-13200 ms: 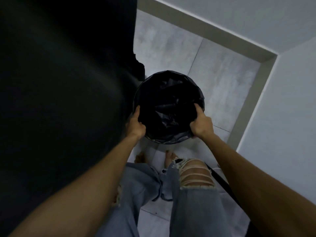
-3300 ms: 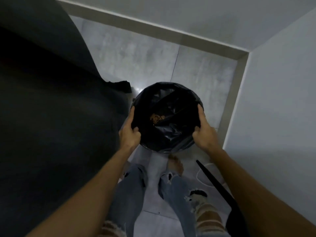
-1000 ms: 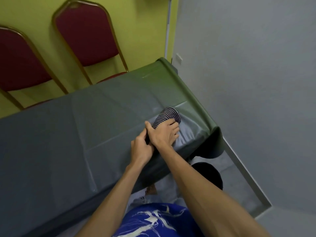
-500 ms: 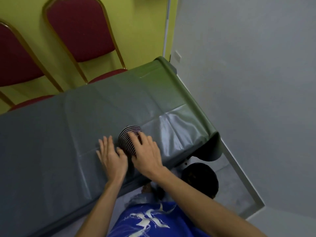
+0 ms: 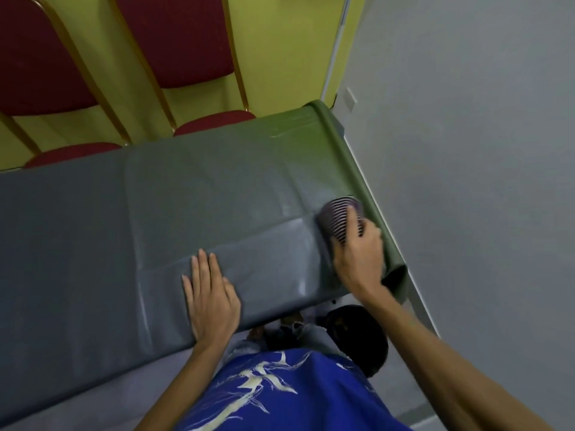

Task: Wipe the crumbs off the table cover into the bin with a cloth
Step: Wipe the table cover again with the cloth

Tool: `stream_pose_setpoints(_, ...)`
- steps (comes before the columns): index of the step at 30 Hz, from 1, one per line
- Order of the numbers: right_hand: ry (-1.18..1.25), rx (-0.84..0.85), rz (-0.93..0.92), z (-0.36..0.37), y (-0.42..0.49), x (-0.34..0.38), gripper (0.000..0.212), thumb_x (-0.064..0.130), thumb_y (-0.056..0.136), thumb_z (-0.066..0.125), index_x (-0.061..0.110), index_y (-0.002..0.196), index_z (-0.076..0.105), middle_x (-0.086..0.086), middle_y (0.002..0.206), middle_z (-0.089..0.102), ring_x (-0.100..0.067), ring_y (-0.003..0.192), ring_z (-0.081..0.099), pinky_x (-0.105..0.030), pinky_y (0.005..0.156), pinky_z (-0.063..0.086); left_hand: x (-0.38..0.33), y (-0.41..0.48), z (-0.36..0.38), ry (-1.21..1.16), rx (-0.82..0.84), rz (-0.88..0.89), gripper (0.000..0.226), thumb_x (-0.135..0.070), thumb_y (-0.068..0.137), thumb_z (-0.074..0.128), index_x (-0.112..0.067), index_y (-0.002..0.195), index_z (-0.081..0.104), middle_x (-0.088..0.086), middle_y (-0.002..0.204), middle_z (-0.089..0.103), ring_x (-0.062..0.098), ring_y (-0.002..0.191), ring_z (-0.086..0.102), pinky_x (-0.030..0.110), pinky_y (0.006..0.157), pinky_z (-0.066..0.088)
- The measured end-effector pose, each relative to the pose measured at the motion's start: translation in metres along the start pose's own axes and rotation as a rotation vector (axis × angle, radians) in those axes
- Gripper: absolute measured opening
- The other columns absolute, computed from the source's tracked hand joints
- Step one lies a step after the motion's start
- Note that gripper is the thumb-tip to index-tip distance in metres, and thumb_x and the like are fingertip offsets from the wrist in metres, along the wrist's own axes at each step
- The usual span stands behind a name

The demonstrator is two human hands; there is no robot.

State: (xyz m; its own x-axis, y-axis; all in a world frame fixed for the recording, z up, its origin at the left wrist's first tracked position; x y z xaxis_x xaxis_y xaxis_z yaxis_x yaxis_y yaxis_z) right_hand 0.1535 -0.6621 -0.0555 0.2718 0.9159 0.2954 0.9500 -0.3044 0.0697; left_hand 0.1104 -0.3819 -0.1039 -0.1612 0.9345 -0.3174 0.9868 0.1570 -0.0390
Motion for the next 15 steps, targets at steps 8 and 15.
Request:
stream_pose_setpoints(8, 0.053, 0.080, -0.665, 0.047, -0.065, 0.095, 0.065, 0.043, 0.091, 0.061, 0.015, 0.147, 0.044, -0.014, 0.114, 0.057, -0.029, 0.087, 0.051, -0.040, 0.070, 0.043, 0.002, -0.001, 0.006, 0.009, -0.034, 0.015, 0.068, -0.023, 0.088, 0.029, -0.005, 0.153, 0.025, 0.010, 0.163, 0.019, 0.023, 0.152, 0.011, 0.049, 0.123, 0.009)
stream_pose_setpoints(15, -0.081, -0.080, -0.225, 0.010, 0.019, -0.060, 0.065, 0.024, 0.089, 0.067, 0.013, 0.149, 0.043, -0.024, 0.119, 0.055, -0.038, 0.094, 0.052, -0.044, 0.077, 0.047, 0.002, -0.001, 0.009, 0.016, -0.056, 0.015, 0.061, -0.027, 0.096, 0.023, -0.004, 0.152, 0.028, 0.010, 0.162, 0.020, 0.023, 0.151, 0.013, 0.048, 0.123, 0.010)
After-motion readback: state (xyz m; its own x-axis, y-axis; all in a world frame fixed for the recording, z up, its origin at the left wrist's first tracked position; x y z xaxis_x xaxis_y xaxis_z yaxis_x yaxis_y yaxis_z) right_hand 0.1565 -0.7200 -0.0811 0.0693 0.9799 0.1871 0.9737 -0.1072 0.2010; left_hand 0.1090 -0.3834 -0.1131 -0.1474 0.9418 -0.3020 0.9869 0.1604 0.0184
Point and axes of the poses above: each hand's wrist, its own y-axis towards the middle knuckle, its own z-axis out of the palm, x = y × z, the point moved 1 cm from there along y, towards the middle knuckle
